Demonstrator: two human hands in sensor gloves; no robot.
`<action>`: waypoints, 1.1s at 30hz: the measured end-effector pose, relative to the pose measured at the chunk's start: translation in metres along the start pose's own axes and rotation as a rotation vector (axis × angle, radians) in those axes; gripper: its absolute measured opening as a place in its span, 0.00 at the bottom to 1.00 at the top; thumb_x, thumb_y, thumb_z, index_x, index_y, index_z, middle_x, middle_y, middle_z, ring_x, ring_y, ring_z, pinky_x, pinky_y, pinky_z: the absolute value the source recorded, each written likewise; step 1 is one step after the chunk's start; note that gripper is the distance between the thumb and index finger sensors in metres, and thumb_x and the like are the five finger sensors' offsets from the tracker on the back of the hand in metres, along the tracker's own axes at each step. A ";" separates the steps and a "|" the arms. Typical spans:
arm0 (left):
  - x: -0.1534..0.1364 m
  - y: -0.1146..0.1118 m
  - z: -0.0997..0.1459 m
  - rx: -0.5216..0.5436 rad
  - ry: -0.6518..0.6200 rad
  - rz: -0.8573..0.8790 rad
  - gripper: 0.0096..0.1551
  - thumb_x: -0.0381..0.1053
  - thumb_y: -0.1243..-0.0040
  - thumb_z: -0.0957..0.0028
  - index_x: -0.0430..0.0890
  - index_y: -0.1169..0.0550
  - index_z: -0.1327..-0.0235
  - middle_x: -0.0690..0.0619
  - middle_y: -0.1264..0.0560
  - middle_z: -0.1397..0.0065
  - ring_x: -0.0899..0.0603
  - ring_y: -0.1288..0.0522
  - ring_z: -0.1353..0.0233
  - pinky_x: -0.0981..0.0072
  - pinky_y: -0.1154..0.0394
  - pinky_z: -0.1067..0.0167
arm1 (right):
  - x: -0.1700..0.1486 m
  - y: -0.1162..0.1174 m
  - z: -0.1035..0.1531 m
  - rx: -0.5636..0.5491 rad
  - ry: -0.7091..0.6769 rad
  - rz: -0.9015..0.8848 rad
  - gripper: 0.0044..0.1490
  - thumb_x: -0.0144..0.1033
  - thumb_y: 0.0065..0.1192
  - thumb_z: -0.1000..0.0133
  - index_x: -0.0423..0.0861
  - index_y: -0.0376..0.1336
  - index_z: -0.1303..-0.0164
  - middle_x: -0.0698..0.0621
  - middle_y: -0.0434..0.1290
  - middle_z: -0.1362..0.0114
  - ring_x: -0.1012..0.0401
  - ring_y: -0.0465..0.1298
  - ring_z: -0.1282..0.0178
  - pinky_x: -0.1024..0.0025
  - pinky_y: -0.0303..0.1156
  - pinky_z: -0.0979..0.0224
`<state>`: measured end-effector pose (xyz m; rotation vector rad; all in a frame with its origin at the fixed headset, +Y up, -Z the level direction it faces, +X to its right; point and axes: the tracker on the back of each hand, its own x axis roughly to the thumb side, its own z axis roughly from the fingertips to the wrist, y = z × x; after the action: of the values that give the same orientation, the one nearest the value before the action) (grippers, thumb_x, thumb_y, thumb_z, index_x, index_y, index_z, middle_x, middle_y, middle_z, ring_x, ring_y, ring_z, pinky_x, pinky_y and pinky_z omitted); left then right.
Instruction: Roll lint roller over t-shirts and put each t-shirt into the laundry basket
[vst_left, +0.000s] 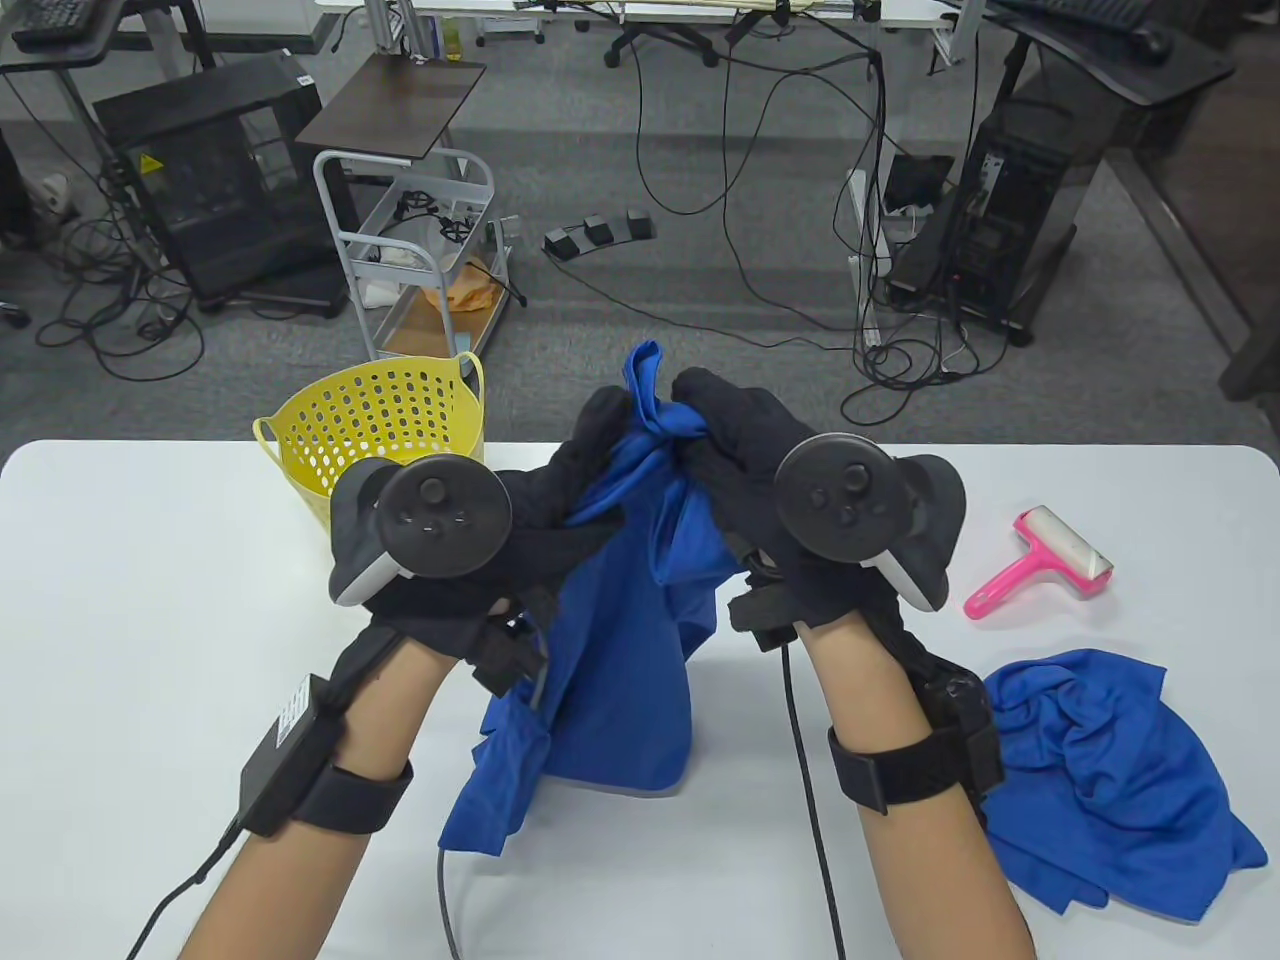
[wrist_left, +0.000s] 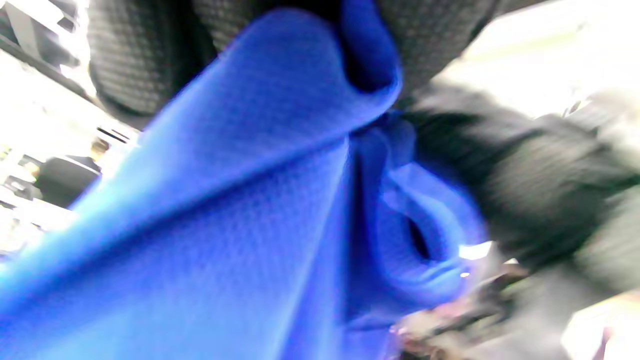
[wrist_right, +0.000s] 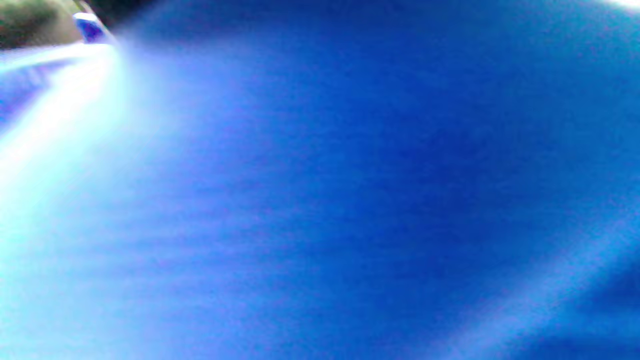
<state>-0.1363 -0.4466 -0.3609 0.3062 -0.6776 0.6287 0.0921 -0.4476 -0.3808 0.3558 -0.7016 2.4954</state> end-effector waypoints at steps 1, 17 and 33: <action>0.004 0.001 -0.002 -0.016 0.003 0.024 0.47 0.51 0.36 0.43 0.77 0.53 0.28 0.52 0.14 0.49 0.55 0.08 0.69 0.61 0.14 0.56 | -0.003 0.008 -0.003 0.028 0.022 0.015 0.35 0.51 0.61 0.42 0.58 0.54 0.24 0.53 0.70 0.27 0.55 0.77 0.38 0.60 0.78 0.38; -0.001 0.005 -0.011 0.001 0.110 0.361 0.35 0.46 0.42 0.41 0.48 0.43 0.23 0.43 0.34 0.24 0.45 0.21 0.23 0.54 0.28 0.27 | 0.003 0.049 0.050 0.167 -0.016 -0.071 0.47 0.73 0.52 0.48 0.50 0.60 0.29 0.47 0.73 0.28 0.53 0.81 0.42 0.60 0.81 0.44; -0.021 0.028 0.030 0.164 0.329 -0.670 0.43 0.50 0.27 0.50 0.56 0.39 0.25 0.54 0.27 0.26 0.52 0.19 0.26 0.58 0.29 0.25 | -0.067 0.021 0.036 0.094 0.178 -0.014 0.23 0.49 0.59 0.43 0.58 0.68 0.39 0.55 0.81 0.43 0.66 0.83 0.64 0.81 0.80 0.67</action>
<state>-0.1817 -0.4476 -0.3511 0.5380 -0.1781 0.0828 0.1402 -0.5099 -0.3848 0.1680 -0.5096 2.5141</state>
